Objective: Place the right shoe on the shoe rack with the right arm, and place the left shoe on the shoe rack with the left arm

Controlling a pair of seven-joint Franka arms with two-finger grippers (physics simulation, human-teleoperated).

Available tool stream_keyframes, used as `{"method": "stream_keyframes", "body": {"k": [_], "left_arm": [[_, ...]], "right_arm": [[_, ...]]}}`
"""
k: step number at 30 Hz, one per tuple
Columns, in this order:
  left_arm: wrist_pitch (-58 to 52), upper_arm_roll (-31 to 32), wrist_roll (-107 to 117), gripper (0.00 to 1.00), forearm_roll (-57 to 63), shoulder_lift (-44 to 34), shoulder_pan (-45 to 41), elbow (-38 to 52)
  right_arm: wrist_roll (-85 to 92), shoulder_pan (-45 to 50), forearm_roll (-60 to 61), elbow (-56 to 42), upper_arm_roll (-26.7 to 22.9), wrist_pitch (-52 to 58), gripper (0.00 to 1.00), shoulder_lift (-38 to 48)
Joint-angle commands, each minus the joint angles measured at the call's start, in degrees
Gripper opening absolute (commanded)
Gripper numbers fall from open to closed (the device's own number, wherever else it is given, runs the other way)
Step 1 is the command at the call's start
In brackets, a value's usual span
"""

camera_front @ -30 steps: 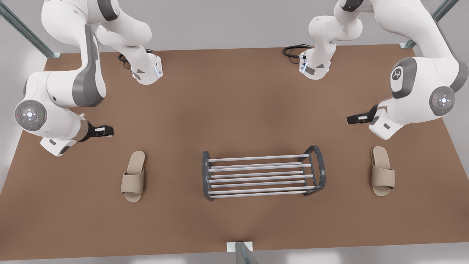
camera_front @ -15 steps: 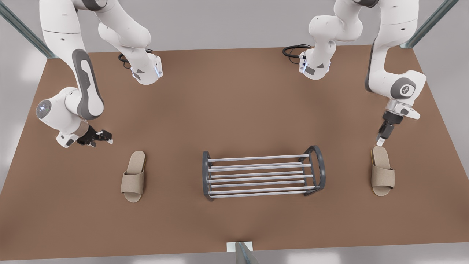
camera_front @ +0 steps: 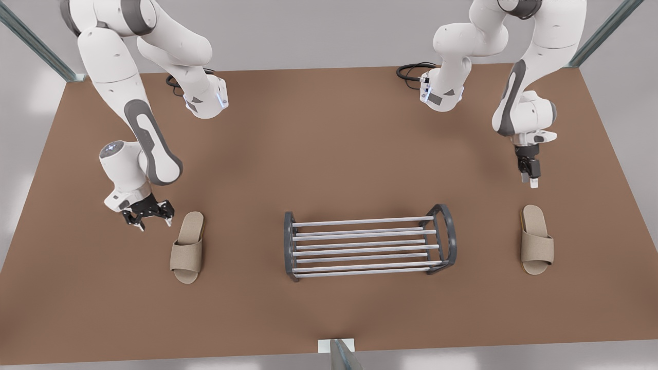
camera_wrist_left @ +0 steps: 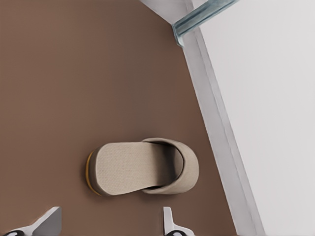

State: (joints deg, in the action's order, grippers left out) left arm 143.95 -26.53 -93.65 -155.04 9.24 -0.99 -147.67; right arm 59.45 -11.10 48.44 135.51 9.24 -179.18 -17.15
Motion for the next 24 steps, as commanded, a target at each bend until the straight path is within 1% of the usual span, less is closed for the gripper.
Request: {"method": "stream_keyframes", "body": {"k": [1, 2, 4, 6, 7, 11, 12, 15, 17, 18, 22, 24], "left_arm": [[-0.78, 1.48, 9.63, 1.00, -2.10, 0.69, 0.64, 1.42], [-0.51, 1.48, 11.91, 1.00, -2.10, 1.57, 0.81, 1.68], [-0.51, 4.29, 12.79, 1.00, -2.10, 5.09, 3.27, 4.67], [-0.34, 6.84, 15.61, 1.00, -2.28, 5.62, 4.68, 6.78], [0.28, 7.10, 16.13, 1.00, -2.28, 5.97, 4.94, 7.75], [2.03, 8.42, 16.92, 1.00, -1.58, 7.20, 6.96, 9.95], [2.47, 11.23, 16.84, 1.00, -1.58, 8.78, 10.04, 11.96], [3.18, 13.26, 18.50, 1.00, -1.75, 11.77, 10.74, 15.92], [5.72, 13.35, 18.42, 1.00, -0.18, 12.65, 11.71, 19.79], [5.73, 13.35, 18.51, 1.00, 2.73, 12.65, 13.29, 20.32], [5.73, 13.35, 19.30, 1.00, 2.47, 14.40, 13.29, 21.28], [5.73, 14.58, 20.61, 1.00, 2.12, 15.28, 13.21, 22.60]], "right_arm": [[19.04, -0.15, 11.76, -0.95, 0.43, -0.30, 1.00, -0.17], [19.13, -0.50, 12.29, -1.57, 0.43, 2.16, 1.00, -0.52], [21.50, -0.59, 15.97, -2.79, 0.43, 4.10, 1.00, -1.66], [31.51, -0.24, 25.82, -5.78, 0.43, 4.98, 1.00, -4.21], [34.42, -0.06, 28.37, -6.66, 0.43, 4.98, 1.00, -5.00], [35.48, 1.69, 30.92, -7.28, 0.43, 4.98, 1.00, -5.88], [36.00, 2.40, 31.98, -7.90, 0.43, 4.98, 1.00, -6.49], [36.35, 2.92, 32.06, -8.95, 0.43, 4.71, 1.00, -7.46], [36.71, 3.19, 32.06, -9.48, 0.43, 4.54, 1.00, -7.99], [36.71, 3.28, 32.24, -9.57, 0.43, 4.45, 1.00, -8.25], [36.79, 3.36, 32.42, -11.23, 0.43, 4.01, 1.00, -9.75], [37.15, 3.36, 32.42, -12.20, 0.43, 3.92, 1.00, -10.45]]}}
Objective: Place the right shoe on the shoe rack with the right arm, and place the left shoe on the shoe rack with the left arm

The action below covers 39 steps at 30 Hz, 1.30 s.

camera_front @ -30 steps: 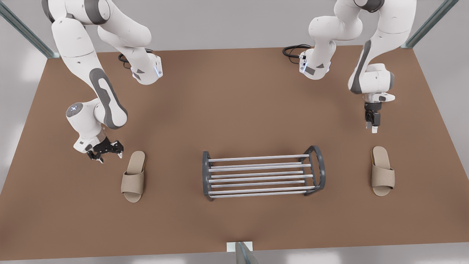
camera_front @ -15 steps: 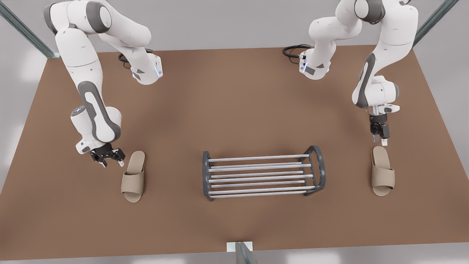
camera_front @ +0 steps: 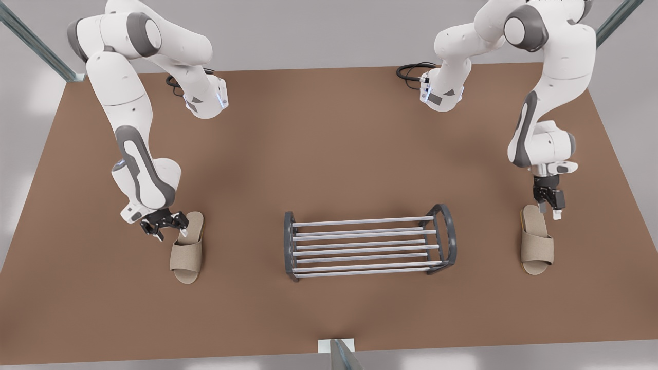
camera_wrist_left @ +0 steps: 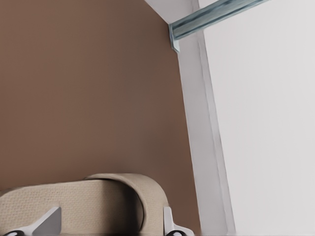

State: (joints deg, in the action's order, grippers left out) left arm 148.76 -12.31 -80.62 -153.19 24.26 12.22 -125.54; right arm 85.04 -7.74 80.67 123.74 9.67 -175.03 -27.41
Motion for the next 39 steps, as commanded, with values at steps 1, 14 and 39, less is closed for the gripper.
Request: {"method": "stream_keyframes", "body": {"k": [1, 14, 39], "left_arm": [[0.92, 0.35, 7.58, 1.00, 0.26, 0.70, 0.00, 0.91], [0.92, 2.46, 10.04, 1.00, 0.44, 5.71, 0.61, 6.71], [1.01, 4.48, 10.04, 1.00, 0.53, 13.09, 1.23, 17.70]], "right_arm": [[11.55, 0.00, 0.19, -0.69, -0.01, -0.23, 1.00, -0.45], [11.47, 1.24, 0.54, -5.96, -0.09, -2.16, 1.00, -4.94], [11.29, 2.03, 0.54, -12.47, -0.09, -3.39, 1.00, -9.86]]}}
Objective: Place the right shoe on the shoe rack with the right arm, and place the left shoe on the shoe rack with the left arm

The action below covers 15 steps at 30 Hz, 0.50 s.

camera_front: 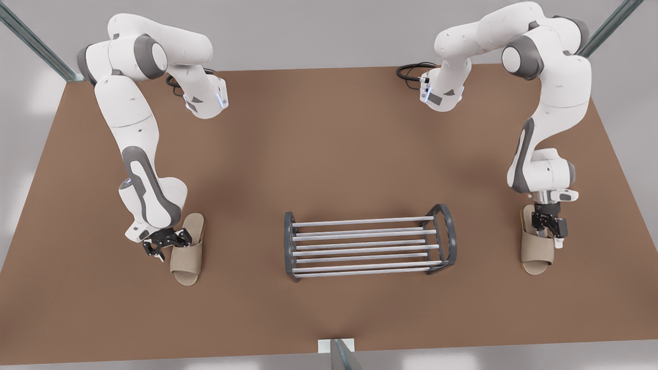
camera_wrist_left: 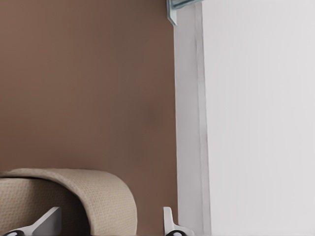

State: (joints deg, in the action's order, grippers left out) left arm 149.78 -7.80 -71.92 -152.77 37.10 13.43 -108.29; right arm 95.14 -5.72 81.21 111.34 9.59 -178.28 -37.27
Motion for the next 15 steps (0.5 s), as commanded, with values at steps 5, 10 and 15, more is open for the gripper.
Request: {"method": "stream_keyframes", "body": {"k": [5, 10, 15], "left_arm": [[-0.02, 0.42, 1.35, 1.00, 0.02, 1.22, -0.07, 1.24], [-0.02, 0.77, 1.35, 0.74, 0.02, 1.22, -0.07, 1.32], [0.86, 1.21, 1.35, 0.71, -0.07, 1.22, -0.07, 2.20]], "right_arm": [[1.19, 0.18, 0.00, -0.15, -0.01, -0.23, 0.68, 0.44], [1.01, 0.18, 0.00, -0.07, 0.08, 0.12, 0.40, 3.87], [1.36, 0.53, 0.00, 0.46, 0.08, 0.56, 0.21, 9.84]]}}
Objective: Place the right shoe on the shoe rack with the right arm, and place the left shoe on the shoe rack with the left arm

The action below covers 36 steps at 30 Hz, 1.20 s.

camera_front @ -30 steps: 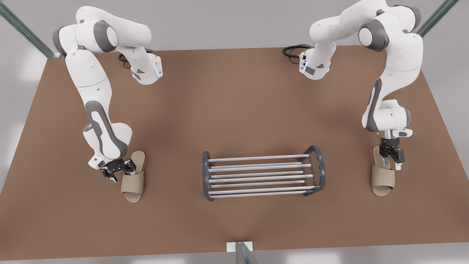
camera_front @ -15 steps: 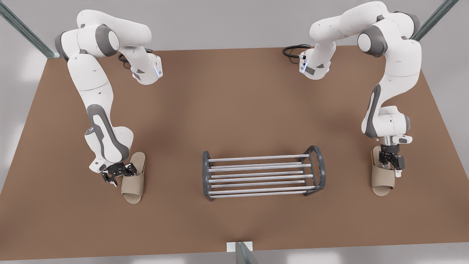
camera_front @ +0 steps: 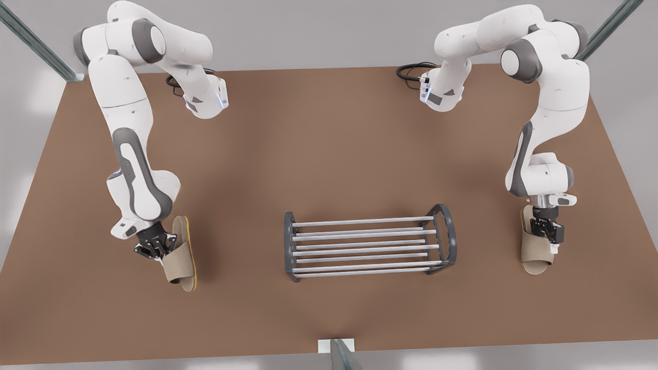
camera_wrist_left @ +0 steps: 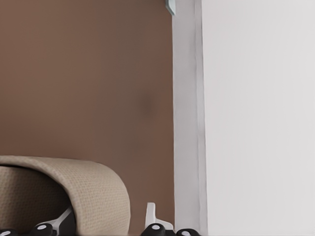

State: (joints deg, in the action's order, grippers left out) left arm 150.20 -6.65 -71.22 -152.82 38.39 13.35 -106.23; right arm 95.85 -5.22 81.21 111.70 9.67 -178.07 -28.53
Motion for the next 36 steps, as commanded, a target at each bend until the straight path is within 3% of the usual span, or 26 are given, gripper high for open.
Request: {"method": "stream_keyframes", "body": {"k": [1, 4, 7, 13, 14, 15, 16, 21, 23, 24, 30, 36], "left_arm": [[0.44, 0.06, 0.65, 0.69, -0.02, 0.02, 0.00, 0.15], [0.44, 0.15, 0.65, 0.62, -0.02, -0.07, 0.00, 0.15], [0.44, 0.15, 0.65, 0.51, -0.02, -0.07, 0.00, 0.15], [0.71, 0.15, 3.19, 0.50, -1.51, -5.51, -0.35, -0.03], [1.68, 0.15, 3.20, 0.45, -2.48, -6.39, -0.78, -0.03], [1.68, 0.15, 3.20, 0.26, -2.48, -6.83, -0.87, -0.03], [1.68, 0.15, 3.20, 0.21, -2.48, -6.83, -1.05, -0.03], [11.52, 0.15, 8.11, 0.21, -1.78, -11.57, -3.16, -0.03], [15.29, 3.57, 14.18, 0.21, -1.69, -16.14, -3.77, -0.29], [15.56, 7.26, 14.09, 0.21, -1.16, -18.60, -4.47, -0.21], [16.79, 9.98, 24.20, 0.21, 1.30, -26.69, -2.64, 3.14], [31.46, 17.55, 28.86, 0.21, 0.69, -28.10, -2.54, 5.86]], "right_arm": [[0.83, 0.12, -0.26, 0.27, -0.01, 0.44, 0.21, 3.04], [4.08, 2.05, -0.35, 0.62, -0.01, 1.41, 0.21, 8.84], [3.38, 10.05, -0.26, -0.26, -0.09, -0.08, 0.21, 12.98], [-4.27, 30.96, 2.28, -8.78, -0.09, -11.50, 0.21, 13.15], [-4.27, 34.22, 5.19, -9.75, -0.09, -14.23, 0.21, 13.33], [-4.27, 37.21, 7.91, -11.15, -0.09, -16.69, 0.21, 13.33], [-4.27, 39.58, 9.23, -12.21, -0.09, -18.89, 0.21, 13.33], [-4.27, 49.78, 15.56, -15.11, -0.27, -23.20, 0.21, 12.81], [-4.27, 52.15, 16.00, -18.45, -0.71, -23.20, 0.21, 8.41], [-4.27, 52.77, 16.00, -19.68, -0.88, -23.29, 0.21, 5.95], [-4.27, 52.77, 15.91, -21.00, -4.75, -23.29, 0.21, 0.85], [-4.18, 54.35, 15.30, -29.00, -9.76, -23.29, 0.21, -6.97]]}}
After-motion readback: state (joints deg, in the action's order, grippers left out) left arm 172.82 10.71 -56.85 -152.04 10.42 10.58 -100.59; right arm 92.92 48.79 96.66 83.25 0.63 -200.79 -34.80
